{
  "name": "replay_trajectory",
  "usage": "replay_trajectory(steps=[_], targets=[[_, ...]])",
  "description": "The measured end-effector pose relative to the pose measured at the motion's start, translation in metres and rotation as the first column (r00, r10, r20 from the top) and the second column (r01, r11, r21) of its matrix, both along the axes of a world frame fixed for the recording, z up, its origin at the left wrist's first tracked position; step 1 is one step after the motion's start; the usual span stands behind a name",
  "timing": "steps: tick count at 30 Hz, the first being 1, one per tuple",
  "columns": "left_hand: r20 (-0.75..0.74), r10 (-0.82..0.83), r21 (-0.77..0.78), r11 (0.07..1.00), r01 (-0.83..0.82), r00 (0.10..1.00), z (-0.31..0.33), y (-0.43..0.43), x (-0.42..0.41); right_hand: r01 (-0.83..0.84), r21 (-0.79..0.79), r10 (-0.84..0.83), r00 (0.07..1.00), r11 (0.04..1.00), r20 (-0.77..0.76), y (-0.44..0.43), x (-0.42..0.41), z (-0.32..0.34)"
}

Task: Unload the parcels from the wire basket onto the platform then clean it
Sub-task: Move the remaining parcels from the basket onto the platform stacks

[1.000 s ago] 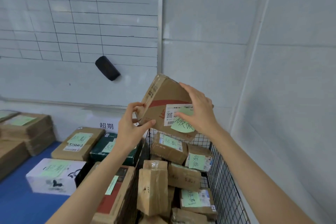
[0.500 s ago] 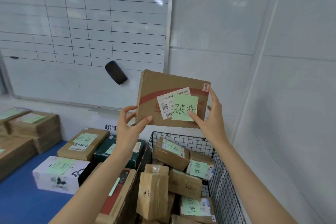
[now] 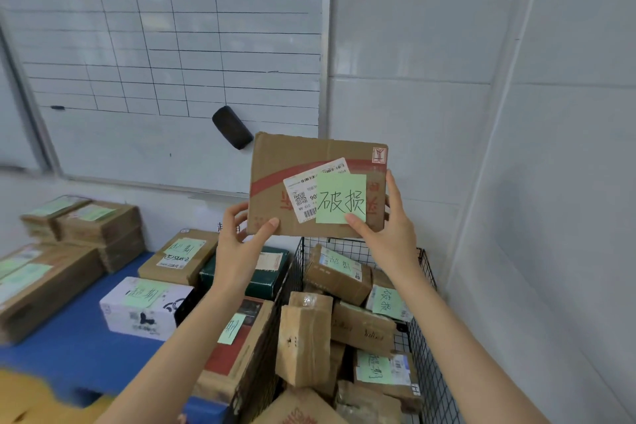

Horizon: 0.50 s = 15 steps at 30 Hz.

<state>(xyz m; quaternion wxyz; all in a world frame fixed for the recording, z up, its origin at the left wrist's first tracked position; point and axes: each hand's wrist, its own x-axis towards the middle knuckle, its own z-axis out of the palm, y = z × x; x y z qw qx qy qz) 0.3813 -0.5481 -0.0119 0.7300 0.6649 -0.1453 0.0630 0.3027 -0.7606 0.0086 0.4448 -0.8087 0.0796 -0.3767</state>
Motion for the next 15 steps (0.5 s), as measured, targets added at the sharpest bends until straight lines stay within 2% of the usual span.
replay_trajectory(steps=[15], targets=[[0.128, 0.300, -0.020, 0.954, -0.300, 0.945, -0.004, 0.100, -0.036, -0.245, -0.041, 0.244, 0.969, 0.969, -0.039, 0.094, 0.033, 0.003]])
